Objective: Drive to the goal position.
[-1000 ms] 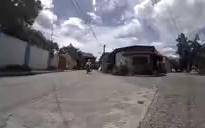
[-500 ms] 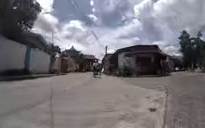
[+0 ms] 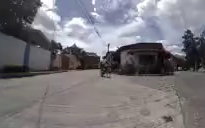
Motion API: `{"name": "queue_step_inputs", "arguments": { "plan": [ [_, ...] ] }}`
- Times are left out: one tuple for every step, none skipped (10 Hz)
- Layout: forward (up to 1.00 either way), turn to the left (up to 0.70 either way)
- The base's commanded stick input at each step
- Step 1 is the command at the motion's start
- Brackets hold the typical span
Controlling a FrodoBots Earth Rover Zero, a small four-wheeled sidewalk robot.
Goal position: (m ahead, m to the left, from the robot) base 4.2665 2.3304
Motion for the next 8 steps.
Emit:
{"name": "queue_step_inputs", "arguments": {
  "plan": [
    [0.70,0.00],
    [0.70,0.00],
    [0.70,0.00],
    [0.70,0.00],
    [0.70,0.00],
    [0.70,0.00],
    [0.70,0.00],
    [0.70,0.00]
  ]
}}
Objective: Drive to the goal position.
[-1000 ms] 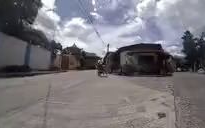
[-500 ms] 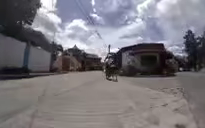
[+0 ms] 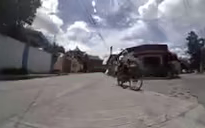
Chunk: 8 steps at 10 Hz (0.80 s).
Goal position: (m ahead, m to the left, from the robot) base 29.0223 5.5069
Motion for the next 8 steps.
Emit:
{"name": "queue_step_inputs", "arguments": {
  "plan": [
    [0.70,0.00],
    [0.70,0.00],
    [0.70,0.00],
    [0.70,0.00],
    [0.70,0.00],
    [0.70,0.00],
    [0.70,0.00],
    [0.70,0.00]
  ]
}}
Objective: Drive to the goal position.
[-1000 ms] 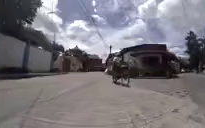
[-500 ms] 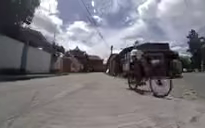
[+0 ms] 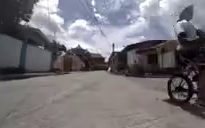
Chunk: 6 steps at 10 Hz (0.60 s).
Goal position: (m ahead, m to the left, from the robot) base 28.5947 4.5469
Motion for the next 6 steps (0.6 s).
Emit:
{"name": "queue_step_inputs", "arguments": {
  "plan": [
    [0.70,0.00],
    [0.70,0.00],
    [0.70,0.00],
    [0.70,0.00],
    [0.70,0.00],
    [0.70,0.00]
  ]
}}
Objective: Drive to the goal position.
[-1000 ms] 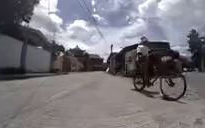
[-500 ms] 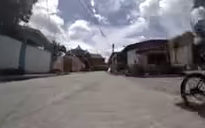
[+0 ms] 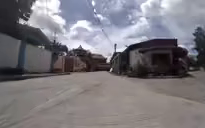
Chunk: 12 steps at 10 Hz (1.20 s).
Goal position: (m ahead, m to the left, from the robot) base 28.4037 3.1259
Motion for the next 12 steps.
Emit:
{"name": "queue_step_inputs", "arguments": {
  "plan": [
    [0.70,0.00],
    [0.70,0.00],
    [0.70,0.00],
    [0.70,0.00],
    [0.70,0.00],
    [0.70,0.00],
    [0.70,0.00],
    [0.70,0.00],
    [0.70,0.00],
    [0.70,0.00],
    [0.70,0.00],
    [0.70,0.00]
  ]
}}
